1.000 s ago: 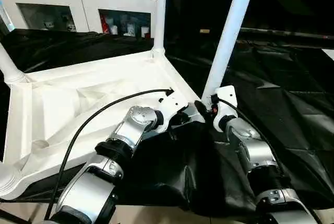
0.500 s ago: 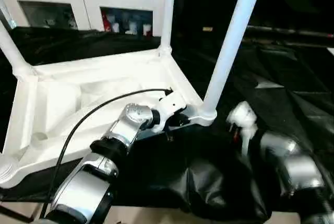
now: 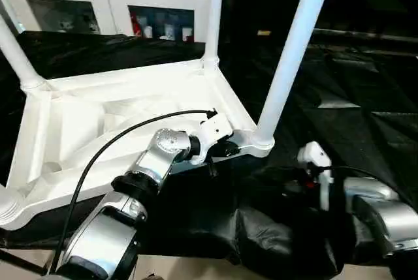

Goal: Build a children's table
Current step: Rotate leg to tighten

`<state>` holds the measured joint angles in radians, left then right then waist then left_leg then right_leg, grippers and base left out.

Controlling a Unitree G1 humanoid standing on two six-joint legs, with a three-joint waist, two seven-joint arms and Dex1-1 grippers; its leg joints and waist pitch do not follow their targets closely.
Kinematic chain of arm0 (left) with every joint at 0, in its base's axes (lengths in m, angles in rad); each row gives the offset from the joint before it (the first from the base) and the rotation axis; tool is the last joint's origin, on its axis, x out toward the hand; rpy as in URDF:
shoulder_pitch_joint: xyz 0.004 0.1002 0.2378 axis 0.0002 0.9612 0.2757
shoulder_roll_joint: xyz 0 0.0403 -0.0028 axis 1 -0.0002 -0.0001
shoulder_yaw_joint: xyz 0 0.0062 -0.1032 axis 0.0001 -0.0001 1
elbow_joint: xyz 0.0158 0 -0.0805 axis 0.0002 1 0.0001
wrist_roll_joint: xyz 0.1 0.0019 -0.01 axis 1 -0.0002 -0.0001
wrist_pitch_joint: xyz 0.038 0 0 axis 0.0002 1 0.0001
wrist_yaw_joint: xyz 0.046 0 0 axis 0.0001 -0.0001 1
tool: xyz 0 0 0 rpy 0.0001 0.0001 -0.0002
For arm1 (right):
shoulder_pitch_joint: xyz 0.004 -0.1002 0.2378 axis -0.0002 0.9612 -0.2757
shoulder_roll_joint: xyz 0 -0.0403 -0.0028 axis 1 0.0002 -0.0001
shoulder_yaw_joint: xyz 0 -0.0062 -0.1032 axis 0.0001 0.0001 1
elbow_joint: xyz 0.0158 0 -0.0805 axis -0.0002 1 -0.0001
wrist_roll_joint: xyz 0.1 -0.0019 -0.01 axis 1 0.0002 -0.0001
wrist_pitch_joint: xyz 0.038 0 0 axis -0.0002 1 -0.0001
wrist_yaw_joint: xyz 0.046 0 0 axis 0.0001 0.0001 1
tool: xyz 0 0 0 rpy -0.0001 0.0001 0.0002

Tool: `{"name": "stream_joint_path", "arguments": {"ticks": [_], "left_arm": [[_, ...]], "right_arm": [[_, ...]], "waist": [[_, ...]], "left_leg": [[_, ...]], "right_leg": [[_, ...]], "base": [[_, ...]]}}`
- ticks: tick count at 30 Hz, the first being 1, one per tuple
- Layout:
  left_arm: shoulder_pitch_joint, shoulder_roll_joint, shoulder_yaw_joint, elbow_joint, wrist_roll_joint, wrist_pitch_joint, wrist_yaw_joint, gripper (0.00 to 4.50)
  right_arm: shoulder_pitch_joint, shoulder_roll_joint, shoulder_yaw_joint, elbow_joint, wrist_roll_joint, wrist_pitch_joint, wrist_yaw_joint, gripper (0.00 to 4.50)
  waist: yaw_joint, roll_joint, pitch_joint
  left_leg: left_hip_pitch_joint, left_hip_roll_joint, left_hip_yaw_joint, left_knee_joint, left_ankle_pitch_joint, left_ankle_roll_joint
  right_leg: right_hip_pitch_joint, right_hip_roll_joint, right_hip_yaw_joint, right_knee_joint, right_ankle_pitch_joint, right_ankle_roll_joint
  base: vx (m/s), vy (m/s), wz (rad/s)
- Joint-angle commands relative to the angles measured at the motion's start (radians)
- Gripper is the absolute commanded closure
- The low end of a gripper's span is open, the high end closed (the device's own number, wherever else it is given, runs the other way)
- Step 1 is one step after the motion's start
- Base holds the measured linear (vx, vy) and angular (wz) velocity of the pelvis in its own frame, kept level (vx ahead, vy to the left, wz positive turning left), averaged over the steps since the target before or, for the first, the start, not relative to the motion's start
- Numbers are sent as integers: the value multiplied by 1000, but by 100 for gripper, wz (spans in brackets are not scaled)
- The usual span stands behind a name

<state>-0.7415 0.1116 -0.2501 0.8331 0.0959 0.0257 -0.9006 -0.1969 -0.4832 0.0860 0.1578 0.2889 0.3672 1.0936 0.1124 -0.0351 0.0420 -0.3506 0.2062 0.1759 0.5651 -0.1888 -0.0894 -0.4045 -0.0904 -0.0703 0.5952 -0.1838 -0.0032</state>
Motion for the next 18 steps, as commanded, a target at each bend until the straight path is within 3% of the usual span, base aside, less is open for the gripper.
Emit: {"name": "stream_joint_path", "arguments": {"ticks": [1, 3, 5, 7, 10, 11, 12, 14, 15, 18], "left_arm": [[2, 1, 46, -79, -61, 34, -6, 394], [36, 25, 78, -209, -105, 115, -18, 389], [80, 54, 110, -341, -142, 186, -23, 355], [128, 94, 126, -449, -163, 241, -39, 351], [197, 151, 139, -583, -192, 324, -71, 323], [255, 203, 140, -683, -213, 387, -106, 310], [322, 264, 137, -784, -236, 443, -150, 310], [402, 336, 136, -896, -265, 506, -192, 298], [451, 374, 142, -954, -276, 539, -202, 285], [552, 430, 170, -1078, -299, 615, -187, 270]], "right_arm": [[-6, 7, -14, -36, 26, 11, -18, 136], [-22, 55, -13, -46, 29, 7, -55, 136], [-42, 100, 3, -44, 18, -5, -84, 136], [-63, 133, 19, -27, -1, -19, -118, 136], [-93, 168, 29, 10, -27, -41, -175, 136], [-119, 191, 30, 48, -48, -53, -224, 136], [-149, 210, 25, 100, -74, -68, -280, 136], [-188, 228, 17, 172, -111, -81, -353, 136], [-213, 236, 7, 220, -126, -95, -391, 136], [-275, 252, -16, 331, -154, -126, -489, 136]], "waist": [[7, -14, -56], [6, -18, -56], [0, -11, -56], [-6, -15, -54], [-11, -9, -52], [-11, -7, -53], [-14, -4, -55], [-22, -3, -48], [-20, 1, -49], [-19, 1, -44]], "left_leg": [[-6, 28, -3, -54, -132, 96], [-6, 31, -4, -55, -115, 92], [-7, 33, -4, -57, -107, 85], [-4, 30, -1, -56, -109, 81], [-3, 30, -1, -60, -100, 62], [5, 31, 1, -59, -107, 52], [2, 32, -2, -62, -91, 39], [5, 24, 5, -63, -112, 25], [12, 24, 7, -61, -110, 20], [11, 22, 9, -63, -144, 8]], "right_leg": [[61, -58, 40, -59, -125, -230], [62, -59, 40, -50, -71, -253], [60, -59, 39, -46, -54, -267], [58, -55, 39, -49, -59, -265], [55, -52, 41, -44, -71, -255], [52, -50, 42, -45, -75, -253], [53, -54, 42, -37, -59, -261], [48, -40, 42, -45, -90, -248], [44, -39, 44, -42, -65, -255], [42, -38, 45, -44, -95, -247]], "base": [[0, 0, 0], [0, 0, 0], [0, 0, 0], [0, 0, 0], [0, 0, 0], [0, 0, 0], [0, 0, 0], [0, 0, 0], [0, 0, 0], [0, 0, 0]]}}
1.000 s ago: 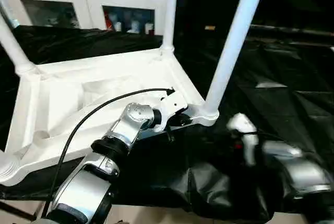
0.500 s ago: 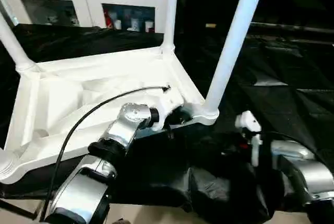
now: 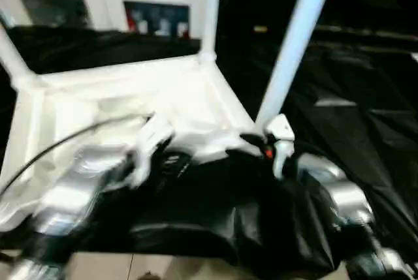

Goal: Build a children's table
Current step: Rotate leg to tighten

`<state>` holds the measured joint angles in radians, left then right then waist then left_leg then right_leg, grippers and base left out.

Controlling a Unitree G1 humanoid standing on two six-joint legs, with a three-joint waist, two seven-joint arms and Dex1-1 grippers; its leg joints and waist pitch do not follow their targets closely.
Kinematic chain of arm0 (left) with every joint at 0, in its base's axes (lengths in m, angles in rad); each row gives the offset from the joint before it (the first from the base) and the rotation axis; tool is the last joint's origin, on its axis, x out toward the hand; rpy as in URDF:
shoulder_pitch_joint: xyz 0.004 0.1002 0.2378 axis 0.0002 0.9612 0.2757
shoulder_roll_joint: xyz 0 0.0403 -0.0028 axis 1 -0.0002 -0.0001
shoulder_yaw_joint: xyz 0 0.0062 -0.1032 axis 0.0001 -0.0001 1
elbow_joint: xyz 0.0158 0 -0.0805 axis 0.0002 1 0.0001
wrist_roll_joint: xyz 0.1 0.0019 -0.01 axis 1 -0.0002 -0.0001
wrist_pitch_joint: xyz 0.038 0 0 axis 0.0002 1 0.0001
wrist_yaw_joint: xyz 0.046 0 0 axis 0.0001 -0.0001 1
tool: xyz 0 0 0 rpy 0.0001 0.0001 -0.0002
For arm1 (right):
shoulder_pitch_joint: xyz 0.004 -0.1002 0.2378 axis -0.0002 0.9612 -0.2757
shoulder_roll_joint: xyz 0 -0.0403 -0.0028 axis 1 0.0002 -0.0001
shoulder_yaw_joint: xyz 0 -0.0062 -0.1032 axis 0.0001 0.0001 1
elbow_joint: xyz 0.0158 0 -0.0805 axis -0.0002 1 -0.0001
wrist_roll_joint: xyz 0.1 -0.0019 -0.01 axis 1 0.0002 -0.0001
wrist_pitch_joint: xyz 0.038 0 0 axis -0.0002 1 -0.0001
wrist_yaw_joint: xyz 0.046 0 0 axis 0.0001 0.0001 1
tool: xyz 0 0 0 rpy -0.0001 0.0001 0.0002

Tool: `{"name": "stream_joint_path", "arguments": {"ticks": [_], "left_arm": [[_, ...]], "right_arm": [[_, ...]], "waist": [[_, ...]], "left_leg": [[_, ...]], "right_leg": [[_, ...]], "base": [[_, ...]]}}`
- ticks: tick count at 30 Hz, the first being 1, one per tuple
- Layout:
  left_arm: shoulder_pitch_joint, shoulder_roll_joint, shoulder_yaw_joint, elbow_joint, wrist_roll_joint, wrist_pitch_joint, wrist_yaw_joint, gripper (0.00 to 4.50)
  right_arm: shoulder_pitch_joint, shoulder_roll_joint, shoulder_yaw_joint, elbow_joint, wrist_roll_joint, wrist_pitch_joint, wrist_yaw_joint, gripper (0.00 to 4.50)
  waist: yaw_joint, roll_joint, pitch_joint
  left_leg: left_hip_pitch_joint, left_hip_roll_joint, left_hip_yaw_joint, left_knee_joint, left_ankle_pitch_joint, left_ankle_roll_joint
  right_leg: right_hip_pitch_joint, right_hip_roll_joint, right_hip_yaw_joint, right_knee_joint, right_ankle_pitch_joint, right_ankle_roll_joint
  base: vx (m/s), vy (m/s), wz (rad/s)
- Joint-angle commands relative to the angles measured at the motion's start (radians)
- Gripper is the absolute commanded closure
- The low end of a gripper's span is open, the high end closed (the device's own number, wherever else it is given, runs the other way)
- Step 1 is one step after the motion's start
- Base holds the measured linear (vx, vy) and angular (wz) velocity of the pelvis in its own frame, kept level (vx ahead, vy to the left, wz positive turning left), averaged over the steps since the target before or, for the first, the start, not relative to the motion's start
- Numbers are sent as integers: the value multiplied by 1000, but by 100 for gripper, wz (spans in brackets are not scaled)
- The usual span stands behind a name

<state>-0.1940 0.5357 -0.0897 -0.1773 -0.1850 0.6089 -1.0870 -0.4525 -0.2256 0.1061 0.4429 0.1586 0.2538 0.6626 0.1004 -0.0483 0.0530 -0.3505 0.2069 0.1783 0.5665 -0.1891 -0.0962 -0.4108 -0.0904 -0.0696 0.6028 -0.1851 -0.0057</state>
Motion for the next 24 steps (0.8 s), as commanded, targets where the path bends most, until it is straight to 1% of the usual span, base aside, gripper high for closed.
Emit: {"name": "stream_joint_path", "arguments": {"ticks": [1, 2, 3, 4, 5, 6, 7, 8, 9, 10, 11, 12, 13, 14, 15, 16, 17, 18, 19, 21, 22, 23, 24], "left_arm": [[26, 14, 18, -93, -24, 48, 7, 265], [73, 15, 48, -134, -35, 69, 31, 253], [88, 13, 60, -143, -38, 70, 40, 239], [99, 11, 69, -149, -39, 69, 46, 231], [148, 4, 107, -177, -53, 58, 70, 229], [157, 4, 113, -184, -58, 57, 75, 228], [164, 5, 117, -190, -62, 57, 79, 220], [213, 10, 138, -230, -83, 57, 85, 207], [218, 10, 140, -234, -84, 57, 86, 195], [235, 11, 147, -248, -90, 58, 88, 195], [276, 13, 163, -277, -97, 58, 94, 189], [309, 15, 173, -296, -97, 52, 97, 189], [346, 18, 184, -315, -98, 43, 99, 185], [361, 20, 190, -320, -100, 44, 99, 185], [383, 23, 198, -326, -101, 37, 96, 167], [394, 24, 203, -329, -101, 34, 95, 151], [437, 29, 220, -344, -103, 25, 95, 148], [447, 30, 223, -349, -104, 22, 94, 138], [461, 31, 228, -355, -105, 19, 94, 123], [530, 43, 254, -385, -123, 1, 86, 107], [542, 45, 259, -390, -125, -3, 83, 102], [599, 51, 288, -397, -139, -30, 73, 92], [623, 53, 302, -395, -143, -47, 66, 79]], "right_arm": [[-35, -2, -43, 74, -29, -17, -86, 136], [-81, 4, -57, 161, -48, -54, -164, 136], [-97, 5, -62, 192, -52, -65, -190, 136], [-109, 7, -67, 215, -55, -74, -210, 136], [-165, 12, -89, 319, -66, -120, -301, 136], [-175, 13, -94, 340, -67, -130, -316, 136], [-184, 14, -97, 356, -69, -138, -327, 136], [-223, 15, -115, 436, -71, -184, -381, 136], [-227, 15, -117, 443, -72, -189, -386, 136], [-239, 14, -122, 468, -73, -205, -404, 136], [-269, 11, -140, 525, -71, -238, -450, 136], [-289, 9, -156, 557, -64, -262, -479, 136], [-310, 6, -175, 591, -55, -289, -510, 136], [-317, 3, -180, 599, -53, -296, -517, 136], [-323, 1, -187, 606, -49, -302, -523, 136], [-326, -1, -191, 609, -47, -305, -526, 136], [-339, -4, -201, 628, -39, -321, -534, 136], [-341, -5, -201, 632, -40, -324, -535, 136], [-343, -5, -202, 638, -40, -329, -536, 136], [-357, -6, -208, 677, -46, -361, -538, 136], [-358, -7, -209, 682, -46, -366, -537, 136], [-367, -8, -217, 716, -51, -394, -535, 136], [-370, -8, -220, 729, -53, -404, -535, 136]], "waist": [[-6, 17, -55], [-6, 19, -51], [-6, 18, -50], [-4, 20, -51], [0, 23, -51], [-5, 19, -50], [0, 21, -52], [2, 21, -52], [-2, 21, -53], [-2, 21, -53], [2, 20, -58], [1, 20, -57], [1, 19, -58], [1, 19, -57], [1, 23, -56], [1, 22, -56], [1, 21, -57], [-1, 20, -56], [0, 20, -56], [-3, 21, -53], [-4, 20, -54], [-8, 20, -52], [-13, 20, -50]], "left_leg": [[12, 25, 6, -66, -158, 8], [7, 22, 5, -69, -186, -4], [9, 21, 4, -70, -217, -15], [11, 21, 4, -68, -231, -20], [15, 20, 5, -67, -246, -26], [7, 17, 2, -70, -259, -30], [14, 18, 5, -66, -263, -32], [16, 17, 6, -65, -262, -28], [3, 17, 1, -67, -248, -31], [3, 17, 1, -67, -248, -31], [6, 17, 4, -62, -223, -26], [0, 16, 3, -62, -209, -22], [3, 16, 5, -60, -209, -21], [4, 15, 7, -59, -211, -12], [5, 14, 8, -57, -214, -5], [2, 14, 7, -58, -215, -3], [1, 13, 7, -57, -213, 2], [-1, 14, 6, -58, -222, 4], [1, 14, 7, -57, -228, 5], [-2, 16, 5, -59, -251, 6], [-1, 15, 6, -58, -260, 5], [-3, 15, 5, -58, -277, 7], [-3, 15, 5, -59, -300, 8]], "right_leg": [[48, -42, 45, -51, -105, -249], [48, -40, 45, -55, -148, -238], [47, -40, 46, -59, -187, -225], [44, -42, 46, -59, -200, -223], [40, -41, 47, -61, -213, -212], [47, -38, 46, -63, -237, -197], [41, -39, 47, -63, -239, -192], [38, -36, 48, -61, -223, -186], [47, -35, 46, -54, -199, -186], [47, -35, 46, -54, -199, -186], [44, -34, 46, -48, -145, -190], [48, -32, 44, -47, -126, -191], [46, -33, 45, -45, -118, -194], [45, -29, 44, -47, -114, -192], [43, -26, 45, -45, -110, -191], [45, -27, 45, -45, -109, -191], [48, -27, 45, -45, -110, -184], [48, -27, 44, -47, -123, -180], [46, -28, 44, -48, -130, -181], [45, -29, 44, -50, -160, -179], [44, -29, 44, -51, -169, -181], [44, -29, 44, -53, -191, -178], [42, -29, 43, -57, -223, -173]], "base": [[0, 0, 0], [0, 0, 0], [0, 0, 0], [0, 0, 0], [0, 0, 0], [0, 0, 0], [0, 0, 0], [0, 0, 0], [0, 0, 0], [0, 0, 0], [0, 0, 0], [0, 0, 0], [0, 0, 0], [0, 0, 0], [0, 0, 0], [0, 0, 0], [0, 0, 0], [0, 0, 0], [0, 0, 0], [0, 0, 0], [0, 0, 0], [0, 0, 0], [0, 0, 0]]}}
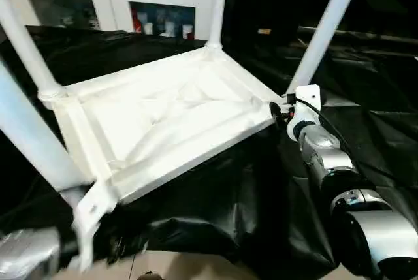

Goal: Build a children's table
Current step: Rotate leg to tighten, then rotate table base

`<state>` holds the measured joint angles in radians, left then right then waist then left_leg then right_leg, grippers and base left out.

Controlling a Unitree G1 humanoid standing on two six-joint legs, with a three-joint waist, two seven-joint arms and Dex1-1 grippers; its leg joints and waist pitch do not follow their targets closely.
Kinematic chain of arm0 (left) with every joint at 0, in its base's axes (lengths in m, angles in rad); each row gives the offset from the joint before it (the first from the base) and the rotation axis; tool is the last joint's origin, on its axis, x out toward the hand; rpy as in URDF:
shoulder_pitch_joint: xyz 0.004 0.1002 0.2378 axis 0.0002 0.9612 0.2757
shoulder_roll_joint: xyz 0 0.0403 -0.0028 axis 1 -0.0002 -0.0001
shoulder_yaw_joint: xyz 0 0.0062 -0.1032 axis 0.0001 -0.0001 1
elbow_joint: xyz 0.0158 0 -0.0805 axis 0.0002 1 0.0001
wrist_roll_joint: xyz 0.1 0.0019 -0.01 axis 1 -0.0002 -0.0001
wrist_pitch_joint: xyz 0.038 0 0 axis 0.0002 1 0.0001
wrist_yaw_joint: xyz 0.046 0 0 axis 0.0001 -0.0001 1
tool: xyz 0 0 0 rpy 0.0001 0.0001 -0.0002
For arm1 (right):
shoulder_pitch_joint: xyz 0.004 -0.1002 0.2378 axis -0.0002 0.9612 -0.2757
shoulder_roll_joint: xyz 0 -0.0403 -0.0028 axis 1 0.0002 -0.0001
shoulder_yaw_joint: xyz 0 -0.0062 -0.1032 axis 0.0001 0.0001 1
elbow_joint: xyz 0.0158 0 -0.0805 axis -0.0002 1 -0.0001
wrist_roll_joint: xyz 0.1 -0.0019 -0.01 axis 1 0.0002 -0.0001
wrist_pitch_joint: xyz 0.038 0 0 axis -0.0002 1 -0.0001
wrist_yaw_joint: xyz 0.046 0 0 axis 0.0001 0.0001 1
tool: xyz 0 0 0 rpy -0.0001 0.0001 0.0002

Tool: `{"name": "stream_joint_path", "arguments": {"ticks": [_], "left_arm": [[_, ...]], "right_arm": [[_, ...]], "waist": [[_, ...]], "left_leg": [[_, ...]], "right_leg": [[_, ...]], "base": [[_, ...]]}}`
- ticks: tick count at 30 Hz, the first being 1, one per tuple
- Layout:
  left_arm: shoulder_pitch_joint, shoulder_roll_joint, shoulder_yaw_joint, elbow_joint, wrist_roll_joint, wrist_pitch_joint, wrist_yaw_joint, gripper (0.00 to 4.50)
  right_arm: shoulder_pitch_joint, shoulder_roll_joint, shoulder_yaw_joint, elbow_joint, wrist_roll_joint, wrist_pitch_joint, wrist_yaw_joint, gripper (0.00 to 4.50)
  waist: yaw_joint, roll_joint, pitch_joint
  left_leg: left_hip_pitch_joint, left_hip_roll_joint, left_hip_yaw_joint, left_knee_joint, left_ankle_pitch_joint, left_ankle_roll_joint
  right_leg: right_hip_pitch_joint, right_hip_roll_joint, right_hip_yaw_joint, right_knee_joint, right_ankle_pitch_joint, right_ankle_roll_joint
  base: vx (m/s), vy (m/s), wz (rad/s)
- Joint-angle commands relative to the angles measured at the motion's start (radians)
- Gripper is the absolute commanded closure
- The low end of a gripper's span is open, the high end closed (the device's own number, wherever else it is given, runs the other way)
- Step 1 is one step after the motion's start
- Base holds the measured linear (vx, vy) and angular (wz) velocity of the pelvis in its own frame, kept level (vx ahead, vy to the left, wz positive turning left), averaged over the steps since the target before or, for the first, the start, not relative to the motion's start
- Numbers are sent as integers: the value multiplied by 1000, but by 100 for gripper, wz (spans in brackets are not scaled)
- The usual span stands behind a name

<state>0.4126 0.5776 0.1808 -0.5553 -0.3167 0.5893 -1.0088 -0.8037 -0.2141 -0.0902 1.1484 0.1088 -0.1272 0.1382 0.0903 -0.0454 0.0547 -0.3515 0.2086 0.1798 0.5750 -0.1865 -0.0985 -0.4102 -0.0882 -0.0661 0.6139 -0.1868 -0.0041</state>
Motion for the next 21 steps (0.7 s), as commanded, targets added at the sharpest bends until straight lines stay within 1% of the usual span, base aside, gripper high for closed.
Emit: {"name": "stream_joint_path", "arguments": {"ticks": [1, 3, 4, 5, 6, 7, 8, 9, 10, 11, 12, 13, 14, 15, 17, 18, 20, 21], "left_arm": [[31, 12, 43, -11, -14, -41, -19, 67], [48, 10, 60, 0, -17, -59, -27, 61], [65, 5, 85, 20, -20, -79, -37, 54], [89, 6, 112, 43, -22, -103, -49, 41], [89, 6, 112, 43, -22, -103, -49, 26], [123, 10, 155, 73, -29, -136, -68, 18], [142, 16, 187, 91, -41, -153, -79, 13], [148, 18, 199, 98, -47, -159, -82, 13], [152, 21, 211, 104, -52, -163, -85, 3], [169, 36, 260, 131, -71, -190, -103, 3], [179, 49, 300, 153, -84, -207, -122, 3], [197, 69, 343, 176, -94, -223, -157, 3], [208, 80, 362, 187, -99, -233, -177, 3], [218, 90, 377, 195, -101, -239, -192, 3], [237, 117, 417, 221, -110, -241, -218, 3], [238, 133, 446, 241, -116, -237, -227, 3], [232, 148, 476, 262, -128, -236, -232, 3], [218, 157, 500, 279, -146, -242, -231, 3]], "right_arm": [[-20, -20, -26, 30, -5, -28, -11, 136], [-19, -21, -27, 32, -5, -30, -11, 136], [-18, -22, -29, 31, -3, -31, -7, 136], [-17, -22, -30, 31, 0, -39, 7, 136], [-17, -22, -30, 31, 0, -39, 7, 136], [-16, -20, -29, 31, 6, -49, 32, 136], [-15, -16, -28, 31, 9, -60, 51, 136], [-14, -15, -28, 31, 10, -65, 60, 136], [-14, -13, -27, 30, 11, -68, 67, 136], [-9, -6, -26, 28, 9, -84, 98, 136], [-2, -1, -24, 22, 6, -96, 122, 136], [11, 3, -16, 11, 1, -107, 145, 136], [18, 5, -11, 6, -2, -111, 155, 136], [24, 5, -7, 1, -4, -115, 159, 136], [42, 6, -1, -9, -8, -123, 171, 136], [52, 6, 0, -15, -7, -126, 179, 136], [63, 7, -2, -22, -3, -129, 188, 136], [71, 7, -5, -28, 0, -132, 200, 136]], "waist": [[-5, 18, -51], [-7, 19, -50], [-7, 20, -50], [-8, 20, -50], [-8, 18, -49], [-8, 19, -50], [-12, 16, -50], [-13, 16, -51], [-13, 16, -51], [-15, 16, -49], [-16, 15, -48], [-16, 14, -48], [-16, 16, -46], [-16, 16, -45], [-16, 17, -44], [-15, 18, -43], [-12, 21, -44], [-11, 20, -43]], "left_leg": [[-1, 13, 3, -68, -310, 11], [0, 13, 2, -68, -322, 15], [2, 13, 2, -68, -325, 15], [-1, 12, 1, -68, -327, 16], [-3, 12, 0, -68, -326, 18], [-2, 12, 0, -67, -326, 21], [-6, 11, -1, -68, -323, 25], [-3, 14, -2, -68, -320, 27], [-3, 14, -2, -68, -320, 27], [-2, 14, 0, -67, -327, 35], [-3, 14, -1, -68, -326, 37], [-4, 14, -1, -68, -331, 41], [-3, 16, -4, -71, -337, 40], [2, 18, -4, -70, -347, 35], [5, 18, -3, -71, -357, 29], [5, 18, -3, -71, -359, 28], [8, 20, -1, -72, -367, 26], [9, 20, -1, -72, -371, 25]], "right_leg": [[40, -30, 39, -70, -233, -171], [38, -26, 39, -72, -247, -164], [37, -26, 39, -72, -250, -163], [38, -28, 40, -72, -253, -163], [39, -29, 40, -73, -255, -162], [38, -29, 41, -73, -255, -162], [40, -27, 41, -72, -256, -162], [39, -29, 41, -72, -252, -165], [39, -29, 41, -72, -252, -165], [35, -27, 44, -73, -244, -177], [37, -28, 44, -73, -248, -178], [36, -28, 45, -75, -264, -178], [37, -28, 45, -75, -283, -175], [34, -27, 45, -77, -292, -173], [32, -24, 47, -75, -286, -179], [31, -24, 46, -75, -285, -180], [30, -21, 46, -73, -273, -184], [30, -20, 45, -73, -274, -185]], "base": [[0, 0, 0], [0, 0, 0], [0, 0, 0], [0, 0, 0], [0, 0, 0], [0, 0, 0], [0, 0, 0], [0, 0, 0], [0, 0, 0], [0, 0, 0], [0, 0, 0], [0, 0, 0], [0, 0, 0], [0, 0, 0], [0, 0, 0], [0, 0, 0], [0, 0, 0], [0, 0, 0]]}}
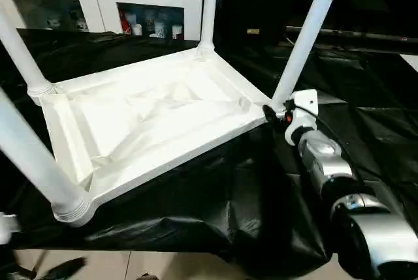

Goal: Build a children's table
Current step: Rotate table base

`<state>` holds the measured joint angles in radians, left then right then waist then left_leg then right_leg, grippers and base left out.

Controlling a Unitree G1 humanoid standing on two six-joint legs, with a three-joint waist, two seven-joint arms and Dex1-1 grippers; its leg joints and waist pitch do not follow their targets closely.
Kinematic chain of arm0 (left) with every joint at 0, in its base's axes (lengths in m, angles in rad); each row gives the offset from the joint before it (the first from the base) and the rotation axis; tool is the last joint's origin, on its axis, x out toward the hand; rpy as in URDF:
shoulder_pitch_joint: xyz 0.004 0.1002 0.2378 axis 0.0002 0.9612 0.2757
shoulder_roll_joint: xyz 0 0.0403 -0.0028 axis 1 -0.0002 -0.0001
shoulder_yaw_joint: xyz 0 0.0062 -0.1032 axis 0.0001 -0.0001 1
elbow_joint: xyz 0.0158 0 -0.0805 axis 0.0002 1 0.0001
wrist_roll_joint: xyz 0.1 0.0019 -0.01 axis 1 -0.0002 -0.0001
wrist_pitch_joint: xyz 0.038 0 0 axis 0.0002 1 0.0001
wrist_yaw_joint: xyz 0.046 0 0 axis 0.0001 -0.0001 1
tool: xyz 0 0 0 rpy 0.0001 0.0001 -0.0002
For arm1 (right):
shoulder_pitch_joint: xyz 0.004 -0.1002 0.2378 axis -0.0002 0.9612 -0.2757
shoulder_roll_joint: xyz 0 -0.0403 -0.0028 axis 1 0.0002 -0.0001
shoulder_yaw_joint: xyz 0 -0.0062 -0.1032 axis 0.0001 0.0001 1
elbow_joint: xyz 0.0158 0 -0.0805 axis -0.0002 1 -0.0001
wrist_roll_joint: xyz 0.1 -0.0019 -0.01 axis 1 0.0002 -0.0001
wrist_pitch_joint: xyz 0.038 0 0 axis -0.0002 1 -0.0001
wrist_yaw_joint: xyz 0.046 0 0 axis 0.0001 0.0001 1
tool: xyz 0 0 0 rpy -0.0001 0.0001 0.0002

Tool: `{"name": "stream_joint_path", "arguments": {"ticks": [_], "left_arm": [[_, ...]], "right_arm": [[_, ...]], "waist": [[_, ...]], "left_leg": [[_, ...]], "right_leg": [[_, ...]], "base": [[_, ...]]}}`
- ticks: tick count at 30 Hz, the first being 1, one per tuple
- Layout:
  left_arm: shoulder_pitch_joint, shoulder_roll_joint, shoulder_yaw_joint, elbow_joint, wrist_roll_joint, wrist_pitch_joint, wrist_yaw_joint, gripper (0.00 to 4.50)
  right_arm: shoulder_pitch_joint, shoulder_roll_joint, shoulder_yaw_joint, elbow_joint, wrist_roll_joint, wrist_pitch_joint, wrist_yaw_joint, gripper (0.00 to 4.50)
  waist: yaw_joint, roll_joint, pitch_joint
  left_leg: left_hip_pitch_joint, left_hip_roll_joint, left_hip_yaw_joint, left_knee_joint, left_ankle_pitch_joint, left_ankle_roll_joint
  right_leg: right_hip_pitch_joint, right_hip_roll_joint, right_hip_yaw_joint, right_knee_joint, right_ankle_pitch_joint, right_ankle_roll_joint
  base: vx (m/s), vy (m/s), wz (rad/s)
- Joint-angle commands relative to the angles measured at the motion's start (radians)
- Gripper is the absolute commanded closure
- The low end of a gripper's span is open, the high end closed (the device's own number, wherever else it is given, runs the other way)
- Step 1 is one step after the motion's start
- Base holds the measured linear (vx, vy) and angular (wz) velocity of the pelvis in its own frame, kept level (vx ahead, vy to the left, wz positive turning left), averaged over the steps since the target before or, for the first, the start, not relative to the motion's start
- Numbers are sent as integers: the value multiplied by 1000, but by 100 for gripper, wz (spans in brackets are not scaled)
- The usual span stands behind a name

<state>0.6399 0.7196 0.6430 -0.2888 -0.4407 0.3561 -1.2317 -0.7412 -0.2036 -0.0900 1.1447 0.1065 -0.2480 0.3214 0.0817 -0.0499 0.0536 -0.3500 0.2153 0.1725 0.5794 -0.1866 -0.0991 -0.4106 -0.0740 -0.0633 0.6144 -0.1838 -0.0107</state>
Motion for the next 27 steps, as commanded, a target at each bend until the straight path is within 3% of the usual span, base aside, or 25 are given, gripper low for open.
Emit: {"name": "stream_joint_path", "arguments": {"ticks": [1, 7, 8, 11, 15, 19, 20, 22, 23, 24, 25, 26, 27], "left_arm": [[-24, 22, 56, 22, -38, -7, -2, 3], [-146, 50, 113, 77, -103, -17, 28, 3], [-168, 44, 113, 71, -123, -7, 40, 3], [-239, 20, 92, 35, -193, 33, 79, 3], [-341, -49, -1, -33, -279, 72, 139, 3], [-405, -102, -107, -100, -348, 120, 177, 3], [-430, -126, -159, -136, -375, 146, 197, 3], [-440, -133, -183, -151, -387, 163, 205, 3], [-456, -142, -222, -167, -383, 177, 209, 3], [-465, -147, -245, -175, -377, 184, 212, 3], [-477, -150, -267, -179, -375, 195, 219, 3], [-508, -156, -323, -178, -352, 211, 233, 3], [-529, -160, -359, -176, -337, 221, 243, 3]], "right_arm": [[16, -2, -7, -31, 5, -10, 32, 136], [62, 7, 21, -73, -3, 1, 109, 136], [67, 8, 25, -78, -4, 7, 118, 136], [81, 11, 45, -88, -18, 37, 122, 136], [85, 19, 59, -70, -54, 73, 62, 136], [76, 30, 58, -61, -60, 102, 24, 136], [71, 39, 69, -55, -67, 115, 13, 136], [66, 43, 75, -50, -72, 119, 9, 136], [60, 51, 81, -43, -79, 123, 3, 136], [57, 56, 83, -40, -83, 126, 0, 136], [52, 60, 84, -37, -87, 130, -4, 136], [43, 72, 86, -31, -91, 136, -6, 136], [37, 80, 87, -27, -93, 140, -7, 136]], "waist": [[2, 25, -43], [13, 25, -45], [16, 28, -45], [16, 23, -47], [20, 30, -49], [20, 24, -52], [21, 27, -53], [20, 25, -52], [21, 19, -53], [20, 20, -54], [18, 13, -54], [16, 13, -52], [18, 17, -53]], "left_leg": [[8, 15, 7, -76, -372, 23], [7, 18, 8, -76, -361, 15], [11, 17, 8, -75, -366, 11], [6, 18, 7, -75, -349, 2], [10, 16, 9, -71, -352, -18], [5, 13, 8, -68, -346, -29], [10, 14, 8, -67, -349, -31], [5, 13, 8, -67, -352, -32], [4, 12, 7, -67, -351, -31], [7, 12, 8, -66, -346, -31], [6, 12, 8, -65, -342, -30], [4, 10, 6, -67, -345, -31], [11, 10, 6, -66, -355, -35]], "right_leg": [[32, -34, 42, -71, -272, -181], [35, -38, 41, -67, -272, -186], [31, -37, 42, -65, -265, -194], [37, -39, 42, -58, -240, -204], [34, -41, 43, -58, -242, -206], [39, -41, 43, -56, -260, -183], [36, -40, 43, -56, -259, -181], [37, -39, 43, -56, -254, -183], [38, -40, 42, -58, -276, -173], [35, -40, 43, -58, -275, -169], [36, -41, 43, -59, -276, -168], [37, -42, 44, -60, -295, -161], [31, -42, 44, -63, -313, -153]], "base": [[0, 0, 0], [0, 0, 0], [0, 0, 0], [0, 0, 0], [0, 0, 0], [0, 0, 0], [0, 0, 0], [0, 0, 0], [0, 0, 0], [0, 0, 0], [0, 0, 0], [0, 0, 0], [0, 0, 0]]}}
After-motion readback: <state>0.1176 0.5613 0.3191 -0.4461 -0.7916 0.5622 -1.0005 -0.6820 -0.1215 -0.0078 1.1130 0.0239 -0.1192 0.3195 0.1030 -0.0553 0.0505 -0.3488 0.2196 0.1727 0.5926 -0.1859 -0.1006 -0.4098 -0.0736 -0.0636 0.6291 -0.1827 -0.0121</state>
